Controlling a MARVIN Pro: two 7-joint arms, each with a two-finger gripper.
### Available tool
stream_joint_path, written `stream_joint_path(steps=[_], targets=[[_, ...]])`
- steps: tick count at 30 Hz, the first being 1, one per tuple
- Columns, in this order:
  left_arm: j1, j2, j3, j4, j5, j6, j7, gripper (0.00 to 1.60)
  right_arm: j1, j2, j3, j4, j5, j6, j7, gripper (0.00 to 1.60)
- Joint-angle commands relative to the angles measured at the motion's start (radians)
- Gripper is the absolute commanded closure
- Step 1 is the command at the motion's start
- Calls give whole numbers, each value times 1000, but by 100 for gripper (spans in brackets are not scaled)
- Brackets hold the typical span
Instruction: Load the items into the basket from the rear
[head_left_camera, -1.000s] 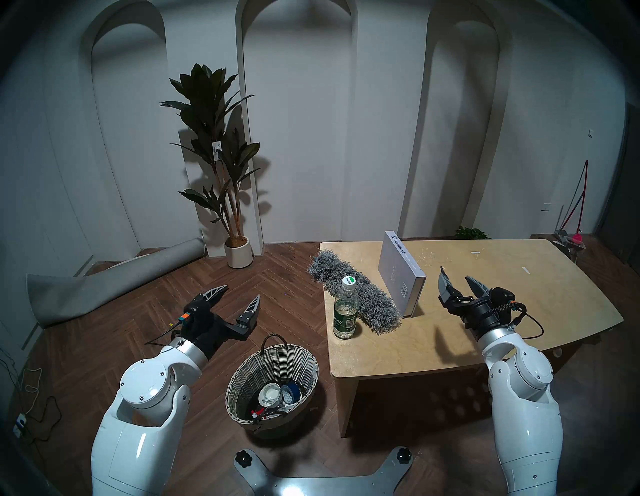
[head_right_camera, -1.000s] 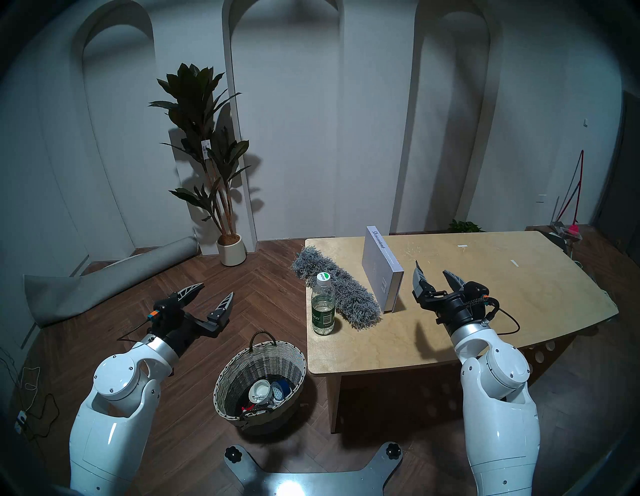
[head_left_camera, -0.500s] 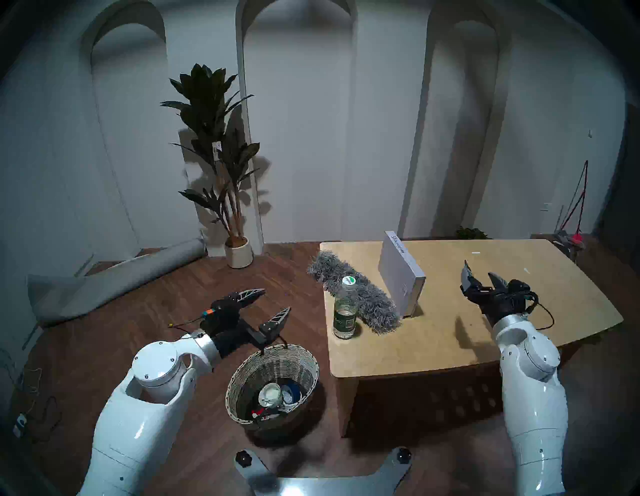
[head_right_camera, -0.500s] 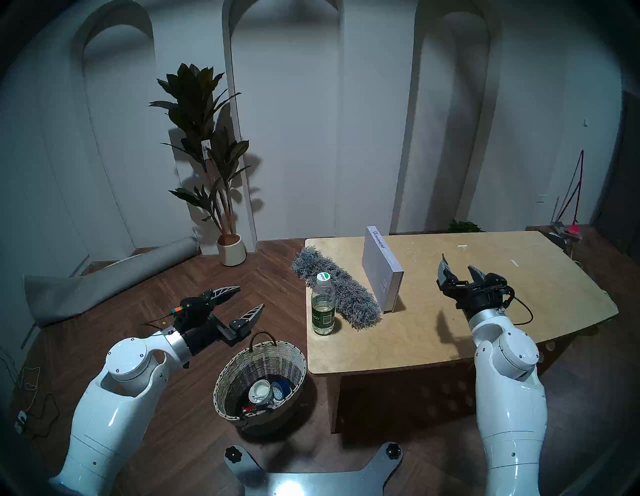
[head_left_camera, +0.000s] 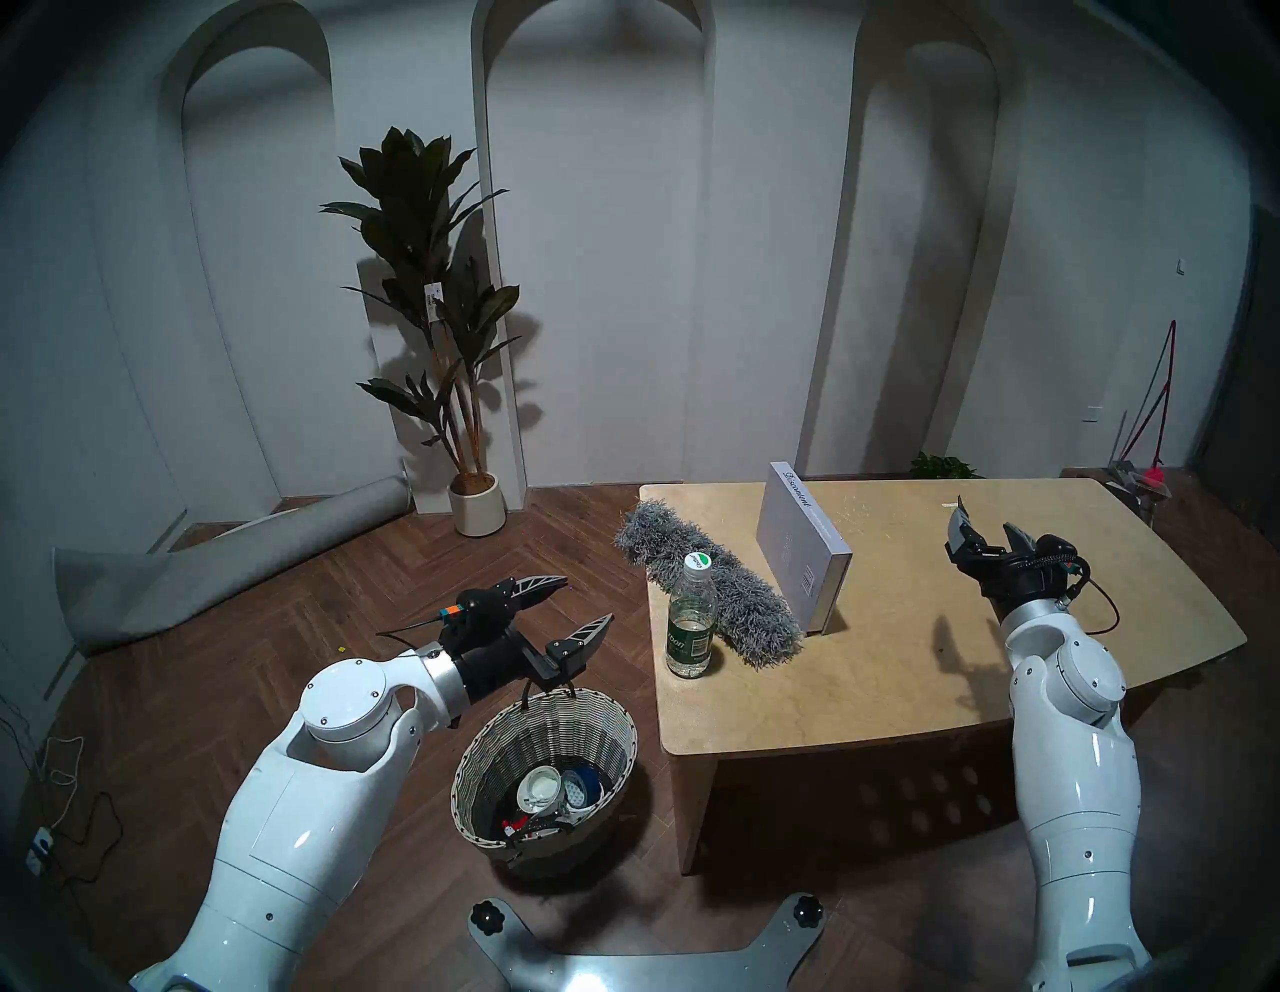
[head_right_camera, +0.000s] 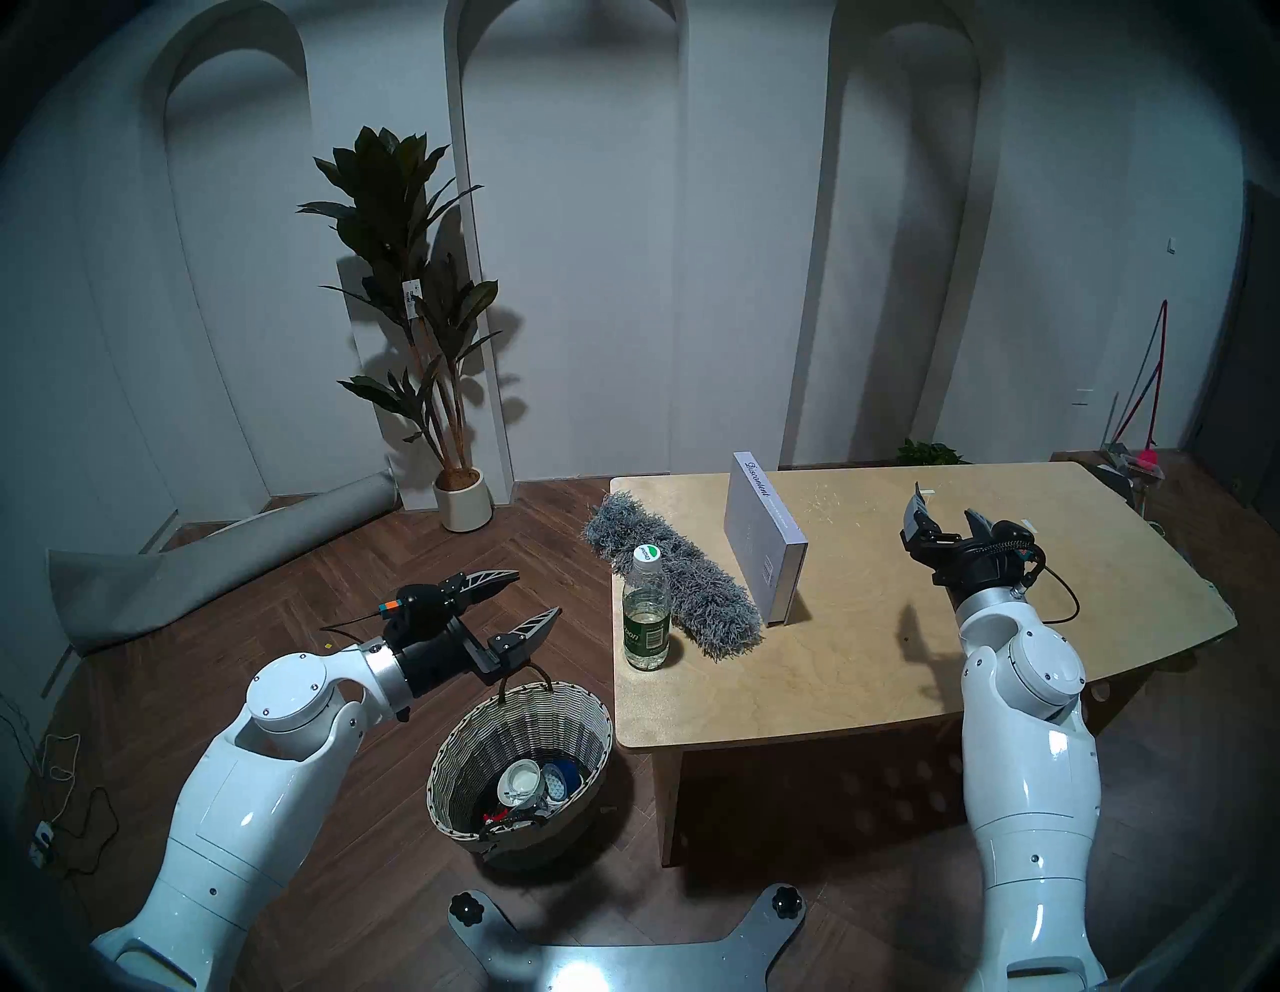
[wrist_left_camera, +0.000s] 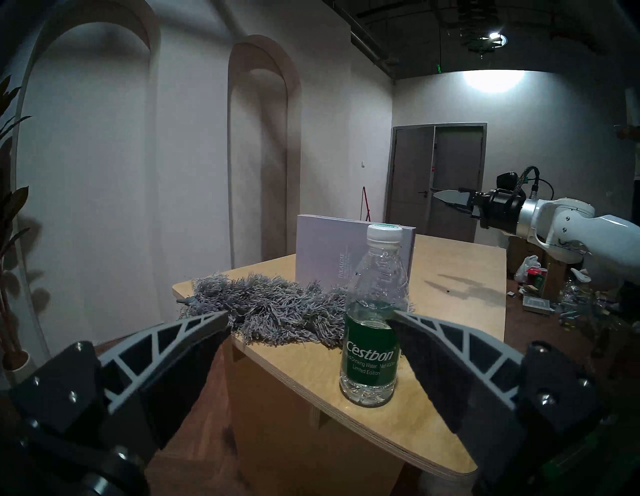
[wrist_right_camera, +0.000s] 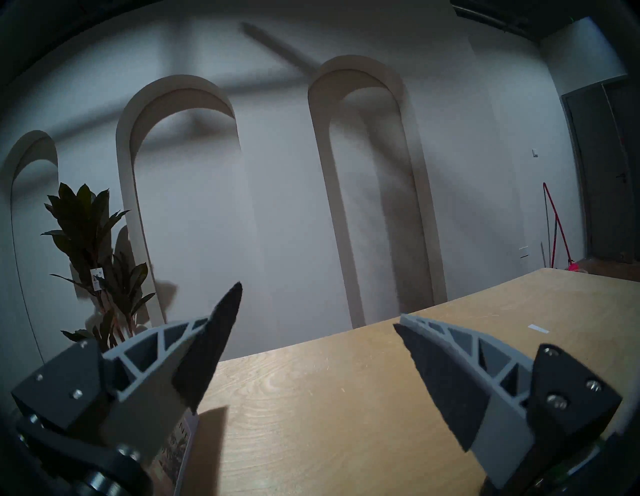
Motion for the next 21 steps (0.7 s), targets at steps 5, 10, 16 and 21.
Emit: stream_joint_path(steps=[5, 10, 16, 21], targets=[[-148, -23, 57, 81, 36, -34, -94, 0, 56, 17, 4, 12, -7, -54, 7, 0], [-196, -28, 82, 149, 61, -55, -140, 0, 59, 14, 8, 22, -8, -74, 12, 0], [-260, -65, 112, 220, 90, -78, -141, 0, 55, 8, 14, 22, -7, -90, 17, 0], [-300, -87, 127, 253, 102, -86, -153, 0, 46, 4, 15, 15, -9, -97, 23, 0]])
